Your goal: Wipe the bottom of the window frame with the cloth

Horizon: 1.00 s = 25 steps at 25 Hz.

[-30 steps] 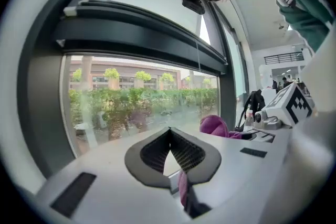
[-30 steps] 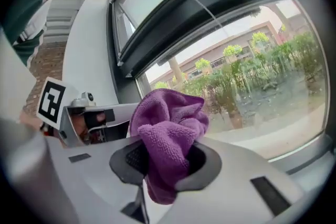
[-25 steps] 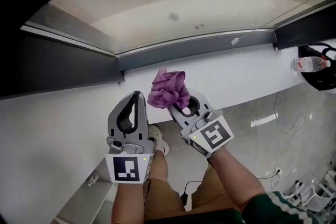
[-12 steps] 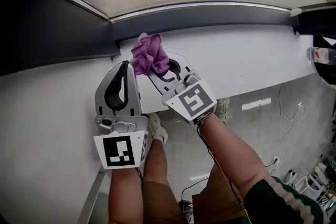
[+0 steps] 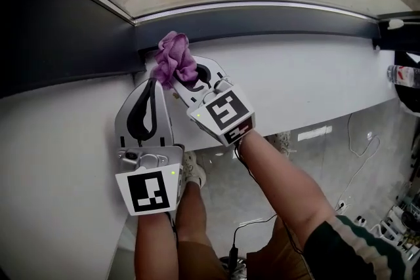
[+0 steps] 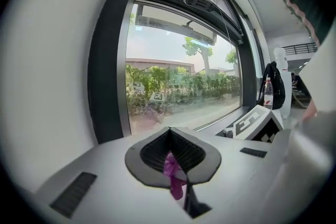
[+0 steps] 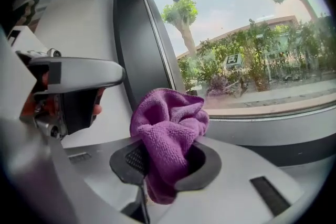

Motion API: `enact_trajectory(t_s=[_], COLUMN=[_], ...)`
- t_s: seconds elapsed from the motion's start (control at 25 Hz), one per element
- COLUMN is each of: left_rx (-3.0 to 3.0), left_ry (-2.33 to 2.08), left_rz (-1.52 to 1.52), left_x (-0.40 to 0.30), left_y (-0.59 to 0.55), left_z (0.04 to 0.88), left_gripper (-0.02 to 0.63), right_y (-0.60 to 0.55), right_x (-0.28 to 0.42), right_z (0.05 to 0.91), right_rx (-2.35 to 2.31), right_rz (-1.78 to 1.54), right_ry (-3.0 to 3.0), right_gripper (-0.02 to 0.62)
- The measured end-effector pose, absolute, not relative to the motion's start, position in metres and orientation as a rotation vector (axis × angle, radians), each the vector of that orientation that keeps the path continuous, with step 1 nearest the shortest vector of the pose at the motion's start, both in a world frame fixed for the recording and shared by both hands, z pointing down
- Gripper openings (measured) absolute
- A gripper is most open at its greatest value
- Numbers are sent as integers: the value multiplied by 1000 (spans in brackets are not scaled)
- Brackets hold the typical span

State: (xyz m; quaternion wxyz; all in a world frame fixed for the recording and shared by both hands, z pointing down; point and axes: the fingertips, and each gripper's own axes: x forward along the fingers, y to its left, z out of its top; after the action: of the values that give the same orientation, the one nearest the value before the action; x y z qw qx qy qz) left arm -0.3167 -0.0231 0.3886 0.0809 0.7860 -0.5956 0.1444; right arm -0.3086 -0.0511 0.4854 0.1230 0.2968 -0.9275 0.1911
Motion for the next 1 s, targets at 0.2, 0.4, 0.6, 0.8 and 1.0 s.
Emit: enact_trajectory(t_s=[0.2, 0.4, 0.6, 0.8, 1.0], left_rx=[2305, 2260, 2245, 2278, 2315], left_ry=[-1799, -1794, -1779, -1759, -1756], left_rz=[396, 413, 409, 448, 493], left_x=[-325, -332, -326, -311, -290], left_y=[-20, -17, -20, -25, -30], left_z=[398, 411, 418, 416, 413], left_gripper=[9, 9, 9, 9, 9], right_y=[-50, -48, -55, -60, -62], right_x=[-320, -319, -302, -282, -259], right_z=[505, 521, 523, 523, 523], right_rx=[812, 802, 827, 854, 873], right_rz=[620, 671, 670, 675, 679], right_ry=[-2660, -2579, -2552, -2535, -2527], right_gripper=[107, 107, 106, 106, 106])
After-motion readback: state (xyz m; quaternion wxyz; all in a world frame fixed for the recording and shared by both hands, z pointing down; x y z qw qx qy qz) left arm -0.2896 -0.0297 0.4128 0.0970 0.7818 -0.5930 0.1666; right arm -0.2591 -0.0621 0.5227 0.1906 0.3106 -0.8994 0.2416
